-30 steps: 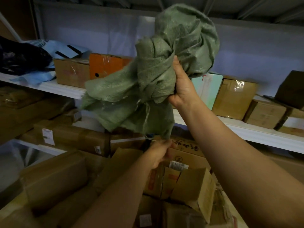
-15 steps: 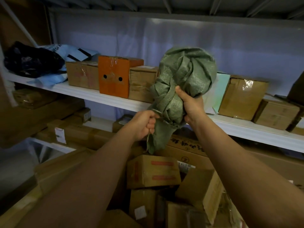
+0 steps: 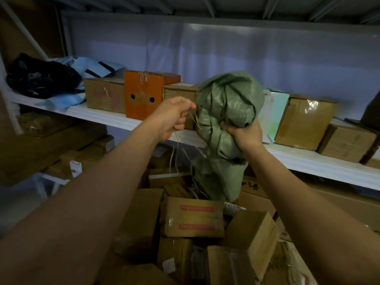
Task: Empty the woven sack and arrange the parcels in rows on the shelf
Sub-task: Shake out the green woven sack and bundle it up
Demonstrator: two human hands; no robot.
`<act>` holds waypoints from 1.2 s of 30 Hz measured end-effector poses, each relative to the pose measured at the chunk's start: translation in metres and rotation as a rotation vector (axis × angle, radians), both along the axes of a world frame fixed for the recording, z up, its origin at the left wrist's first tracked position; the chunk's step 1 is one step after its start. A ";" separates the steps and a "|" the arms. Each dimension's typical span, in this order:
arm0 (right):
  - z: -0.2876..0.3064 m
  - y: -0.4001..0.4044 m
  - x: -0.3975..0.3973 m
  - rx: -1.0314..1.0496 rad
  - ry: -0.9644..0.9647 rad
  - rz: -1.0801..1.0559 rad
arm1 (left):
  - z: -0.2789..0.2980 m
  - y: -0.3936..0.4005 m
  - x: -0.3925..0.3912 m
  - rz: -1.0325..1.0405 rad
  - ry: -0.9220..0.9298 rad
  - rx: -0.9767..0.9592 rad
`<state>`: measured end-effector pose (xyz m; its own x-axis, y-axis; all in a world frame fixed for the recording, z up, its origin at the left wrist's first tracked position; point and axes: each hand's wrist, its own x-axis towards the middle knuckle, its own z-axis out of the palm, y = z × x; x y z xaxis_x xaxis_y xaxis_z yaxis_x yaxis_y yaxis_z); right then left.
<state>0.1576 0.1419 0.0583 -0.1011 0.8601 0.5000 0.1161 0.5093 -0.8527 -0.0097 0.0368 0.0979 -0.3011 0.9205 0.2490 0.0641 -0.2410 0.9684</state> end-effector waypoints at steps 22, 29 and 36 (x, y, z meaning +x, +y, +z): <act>0.003 -0.018 -0.019 -0.552 0.292 1.035 | -0.037 -0.019 -0.025 0.272 -0.060 0.010; 0.005 -0.022 -0.039 -0.580 0.584 0.849 | -0.063 -0.022 -0.023 -0.088 0.033 -0.270; 0.014 -0.030 -0.057 -0.593 0.688 0.863 | -0.075 -0.020 -0.019 0.144 0.321 -0.266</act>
